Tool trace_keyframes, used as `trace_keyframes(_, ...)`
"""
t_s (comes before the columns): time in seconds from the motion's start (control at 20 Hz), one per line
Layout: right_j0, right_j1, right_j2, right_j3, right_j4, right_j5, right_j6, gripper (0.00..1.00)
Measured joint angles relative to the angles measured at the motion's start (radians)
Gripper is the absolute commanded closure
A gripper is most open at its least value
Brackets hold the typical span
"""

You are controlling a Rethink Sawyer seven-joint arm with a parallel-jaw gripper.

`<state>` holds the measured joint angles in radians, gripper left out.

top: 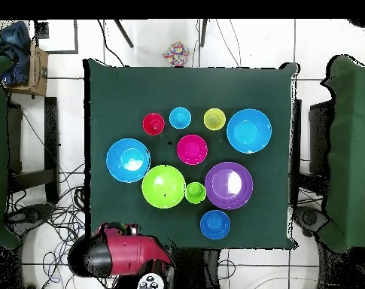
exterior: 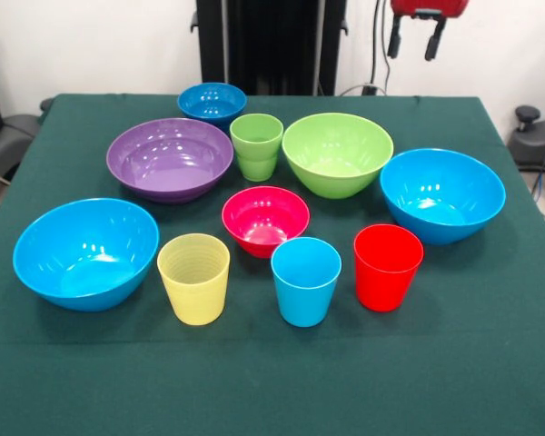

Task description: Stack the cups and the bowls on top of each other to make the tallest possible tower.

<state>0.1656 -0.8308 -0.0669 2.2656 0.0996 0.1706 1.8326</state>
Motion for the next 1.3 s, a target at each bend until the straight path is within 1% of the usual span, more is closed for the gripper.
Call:
trace_keyframes(0.15,0.003,0.001,-0.007,0.001,0.0,0.0,0.0,0.0)
trace_keyframes(0.3,-0.009,0.008,-0.009,0.002,-0.004,-0.005,0.0,0.0)
trace_keyframes(0.5,-0.04,0.05,-0.012,0.006,-0.024,-0.05,0.0,0.0)
trace_keyframes(0.7,-0.055,0.096,-0.02,0.012,-0.044,-0.1,0.0,0.0)
trace_keyframes(0.9,-0.064,0.124,-0.029,0.016,-0.063,-0.128,0.0,0.0)
trace_keyframes(1.1,-0.061,0.153,-0.059,0.016,-0.118,-0.148,0.0,0.0)
trace_keyframes(1.2,-0.074,0.173,-0.06,0.009,-0.173,-0.134,0.0,0.0)
trace_keyframes(1.3,-0.09,0.186,-0.056,0.0,-0.211,-0.119,0.0,0.0)
